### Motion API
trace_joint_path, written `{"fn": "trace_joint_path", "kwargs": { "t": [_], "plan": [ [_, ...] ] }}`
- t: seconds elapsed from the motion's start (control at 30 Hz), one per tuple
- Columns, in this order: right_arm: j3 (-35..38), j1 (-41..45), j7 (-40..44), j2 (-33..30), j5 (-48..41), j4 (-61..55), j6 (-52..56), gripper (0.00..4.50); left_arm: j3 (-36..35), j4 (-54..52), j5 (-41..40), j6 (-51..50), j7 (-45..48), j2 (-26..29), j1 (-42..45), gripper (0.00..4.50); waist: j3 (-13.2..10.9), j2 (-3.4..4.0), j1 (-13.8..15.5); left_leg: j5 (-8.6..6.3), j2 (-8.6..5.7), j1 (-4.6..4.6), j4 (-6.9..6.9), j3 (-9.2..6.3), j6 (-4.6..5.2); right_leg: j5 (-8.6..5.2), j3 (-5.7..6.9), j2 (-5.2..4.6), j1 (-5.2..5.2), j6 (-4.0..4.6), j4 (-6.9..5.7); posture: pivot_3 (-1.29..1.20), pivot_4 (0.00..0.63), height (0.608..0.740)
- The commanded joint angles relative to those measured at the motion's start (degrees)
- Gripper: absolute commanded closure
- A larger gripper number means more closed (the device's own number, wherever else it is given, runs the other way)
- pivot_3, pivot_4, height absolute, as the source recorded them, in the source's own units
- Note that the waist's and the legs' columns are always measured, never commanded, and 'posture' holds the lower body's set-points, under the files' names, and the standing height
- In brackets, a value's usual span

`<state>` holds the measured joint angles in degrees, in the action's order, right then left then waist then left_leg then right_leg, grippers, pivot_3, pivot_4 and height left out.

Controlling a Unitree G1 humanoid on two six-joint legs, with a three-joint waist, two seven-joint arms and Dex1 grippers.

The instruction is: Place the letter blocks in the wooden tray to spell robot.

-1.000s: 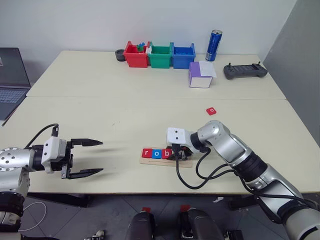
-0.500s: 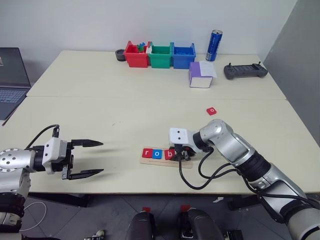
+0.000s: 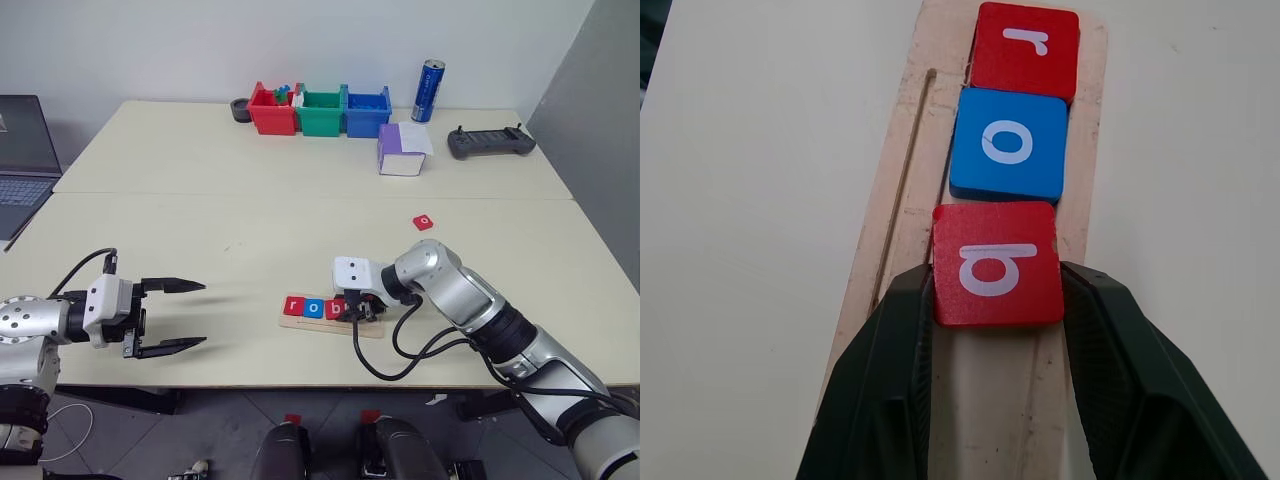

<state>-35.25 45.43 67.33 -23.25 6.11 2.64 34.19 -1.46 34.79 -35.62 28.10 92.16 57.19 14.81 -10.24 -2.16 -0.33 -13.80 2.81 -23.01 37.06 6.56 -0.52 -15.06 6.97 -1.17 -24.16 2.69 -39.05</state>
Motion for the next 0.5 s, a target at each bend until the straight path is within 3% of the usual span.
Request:
{"fn": "trace_joint_path", "kwargs": {
  "t": [0.03, 0.27, 0.5],
  "plan": [
    [-0.94, 1.02, 0.18, -0.2, 0.96, -0.83, -0.85, 2.3, -1.76, -0.37, 0.27, 0.9, 0.34, 0.34, 0.02, 0.0, 0.0, 0.0, 0.01, 0.0, 0.0, 0.0, 0.0, 0.0, 0.0, 0.0, 0.0, 0.0, 0.0, 0.0, 0.0, 0.0, 0.15, 0.74],
    [2.01, 2.48, 0.54, -0.54, -0.7, -3.37, 0.53, 0.04, -1.95, 0.15, 0.76, 0.99, 0.34, 0.15, 0.62, 0.0, 0.0, 0.0, 0.01, 0.0, 0.0, 0.0, 0.0, 0.0, 0.0, 0.0, 0.0, 0.0, 0.0, 0.0, 0.0, 0.0, 0.15, 0.74],
    [10.38, 5.2, 1.66, -4.32, -6.42, -10.9, 5.57, 0.04, -1.3, 2.05, 1.22, 1.67, 0.34, 0.05, 2.14, 0.0, 0.0, 0.0, 0.06, 0.0, -0.01, -0.01, 0.0, -0.01, 0.0, 0.0, 0.01, 0.0, 0.0, 0.0, 0.01, 0.0, 0.15, 0.74]
  ]
}}
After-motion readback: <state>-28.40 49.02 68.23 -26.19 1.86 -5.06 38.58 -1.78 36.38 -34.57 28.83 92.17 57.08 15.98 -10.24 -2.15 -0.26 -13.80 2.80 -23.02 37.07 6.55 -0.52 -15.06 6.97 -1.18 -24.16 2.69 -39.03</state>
